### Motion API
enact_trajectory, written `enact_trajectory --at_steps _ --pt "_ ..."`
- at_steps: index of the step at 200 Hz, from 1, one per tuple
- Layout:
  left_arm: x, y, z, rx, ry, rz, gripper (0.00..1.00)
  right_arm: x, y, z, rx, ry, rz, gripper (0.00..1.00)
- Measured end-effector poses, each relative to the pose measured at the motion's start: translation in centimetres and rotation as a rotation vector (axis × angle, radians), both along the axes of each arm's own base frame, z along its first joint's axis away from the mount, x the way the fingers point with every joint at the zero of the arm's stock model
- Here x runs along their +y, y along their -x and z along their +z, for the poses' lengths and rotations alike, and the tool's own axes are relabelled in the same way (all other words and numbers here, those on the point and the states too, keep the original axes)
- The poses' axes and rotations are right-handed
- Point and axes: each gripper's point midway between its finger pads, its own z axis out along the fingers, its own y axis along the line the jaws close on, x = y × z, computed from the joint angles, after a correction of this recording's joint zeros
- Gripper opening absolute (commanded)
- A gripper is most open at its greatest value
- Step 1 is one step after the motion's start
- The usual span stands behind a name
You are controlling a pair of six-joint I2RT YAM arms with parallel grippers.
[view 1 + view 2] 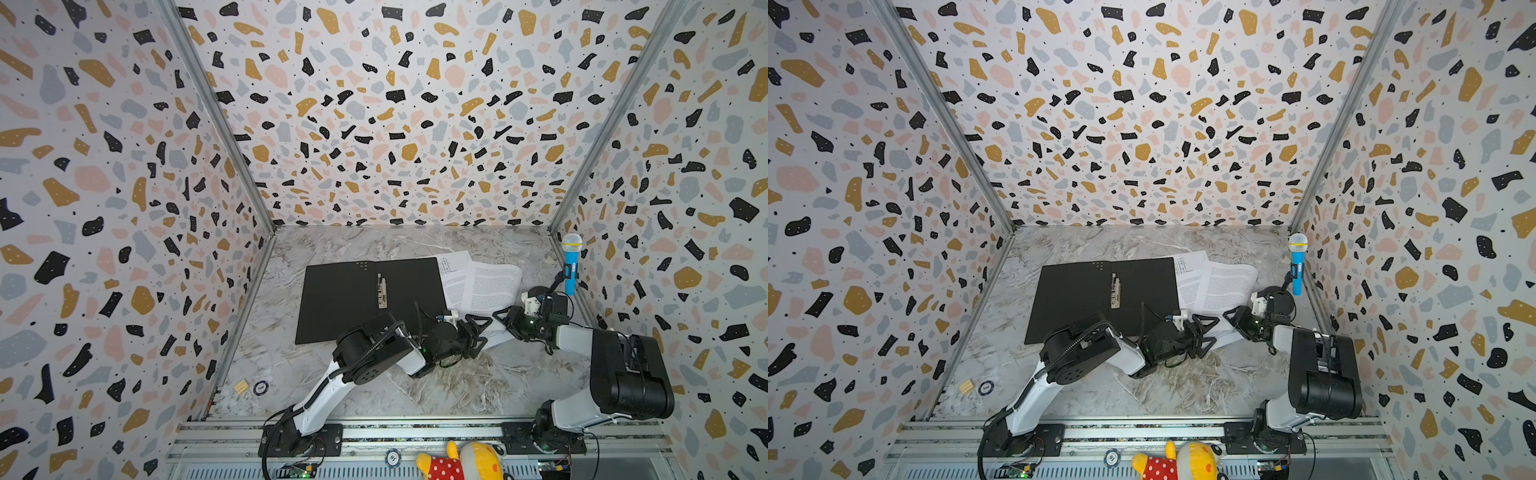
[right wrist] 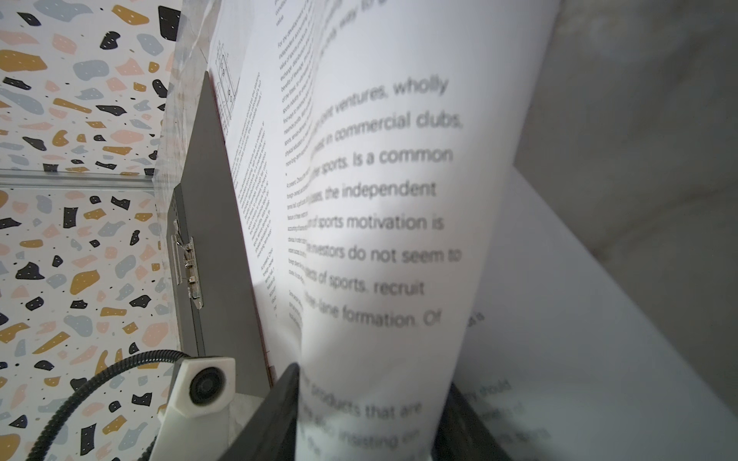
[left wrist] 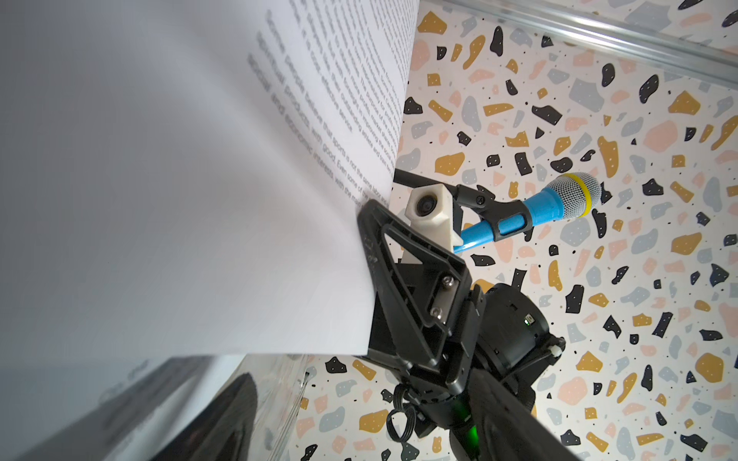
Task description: Put the files into the folder
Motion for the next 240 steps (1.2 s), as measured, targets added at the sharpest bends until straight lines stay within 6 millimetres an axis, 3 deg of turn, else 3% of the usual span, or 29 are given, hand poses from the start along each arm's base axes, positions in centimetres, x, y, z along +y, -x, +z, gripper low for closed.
enact_trajectory --at_steps 95,189,240 --pt "0.3 -2.0 0.5 0.007 0.023 0.121 0.78 0.0 -0.1 0.1 -0.011 0.005 0.004 0.51" --pt "0.1 -1.8 -0.2 0.042 0.034 0.165 0.76 0.0 -0.1 0.0 -0.013 0.005 0.004 0.51" --pt "-0.4 -1.8 -0.5 0.052 0.038 0.183 0.68 0.0 -0.1 0.0 -0.014 0.005 0.004 0.51"
